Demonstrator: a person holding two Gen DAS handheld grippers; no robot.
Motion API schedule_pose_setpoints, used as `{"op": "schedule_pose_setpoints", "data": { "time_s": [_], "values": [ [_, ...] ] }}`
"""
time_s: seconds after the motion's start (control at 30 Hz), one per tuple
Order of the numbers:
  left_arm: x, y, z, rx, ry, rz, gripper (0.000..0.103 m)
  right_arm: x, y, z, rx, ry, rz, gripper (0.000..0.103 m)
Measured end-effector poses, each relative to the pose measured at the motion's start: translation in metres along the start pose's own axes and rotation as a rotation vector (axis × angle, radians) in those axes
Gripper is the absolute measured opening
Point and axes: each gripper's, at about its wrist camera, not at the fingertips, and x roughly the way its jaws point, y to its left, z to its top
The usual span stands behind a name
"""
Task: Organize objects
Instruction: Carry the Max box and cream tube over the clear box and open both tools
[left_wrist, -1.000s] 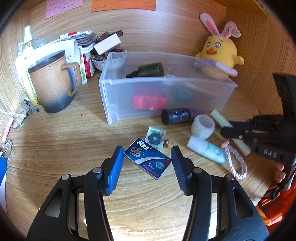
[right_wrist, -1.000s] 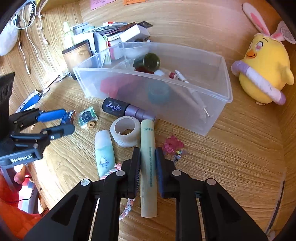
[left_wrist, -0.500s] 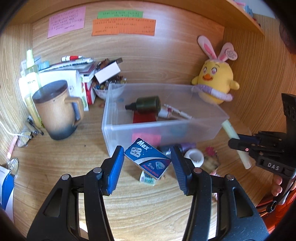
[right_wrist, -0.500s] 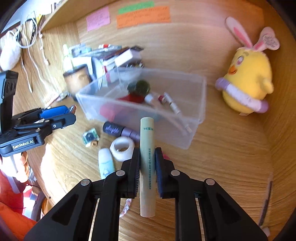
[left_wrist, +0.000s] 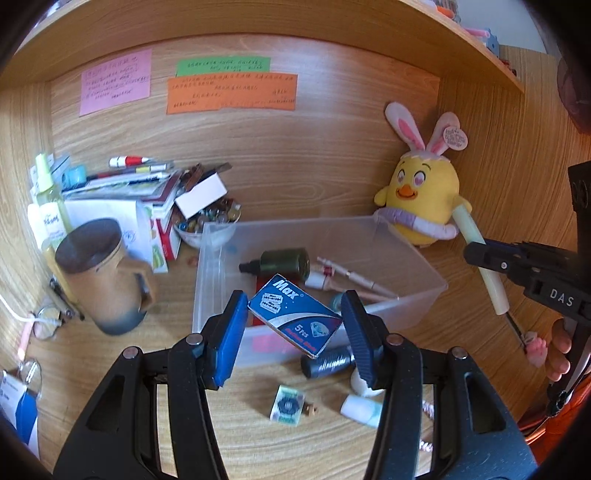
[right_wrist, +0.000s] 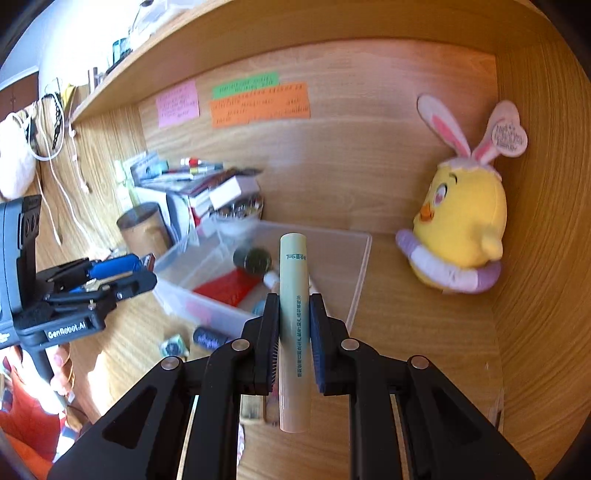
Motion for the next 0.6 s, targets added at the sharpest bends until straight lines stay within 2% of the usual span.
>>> {"op": "schedule_pose_setpoints", "data": {
  "time_s": [0.37,0.6],
  "values": [
    [0.025,0.01,0.028,-0.054,0.008,-0.018,0.052,0.02,-0.003,0.032,0.042,-0.04,0.023,0.014],
    [0.042,0.017,0.036,-0.053,0.029,0.009,0.052,0.041,-0.001,0.043,0.042,-0.03,0.02,0.014]
  ]
}}
